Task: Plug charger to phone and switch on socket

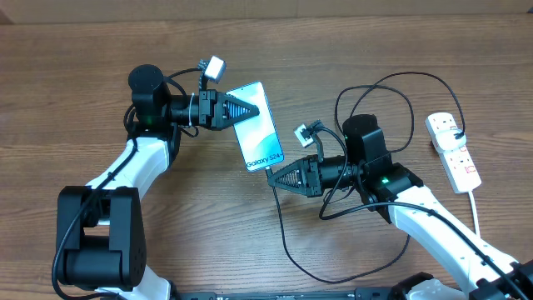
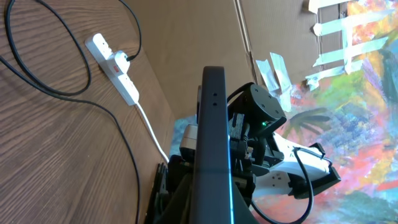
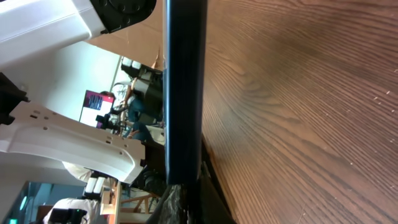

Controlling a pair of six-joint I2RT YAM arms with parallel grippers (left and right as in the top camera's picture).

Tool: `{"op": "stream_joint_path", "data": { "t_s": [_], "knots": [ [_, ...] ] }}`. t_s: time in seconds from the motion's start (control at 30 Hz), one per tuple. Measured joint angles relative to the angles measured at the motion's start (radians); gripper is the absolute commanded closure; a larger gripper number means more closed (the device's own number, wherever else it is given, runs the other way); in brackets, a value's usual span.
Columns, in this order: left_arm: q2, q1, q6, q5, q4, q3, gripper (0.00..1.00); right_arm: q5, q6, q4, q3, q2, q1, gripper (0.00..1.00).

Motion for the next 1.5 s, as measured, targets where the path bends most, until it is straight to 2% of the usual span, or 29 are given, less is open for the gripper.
{"op": "stream_joint_path", "data": {
  "t_s": [1.5],
  "knots": [
    [0.0,0.0,0.042,0.002,0.0,0.0,0.96,-0.048,0.0,-0.014,0.0,0.0,-0.004,0.96]
  ]
}}
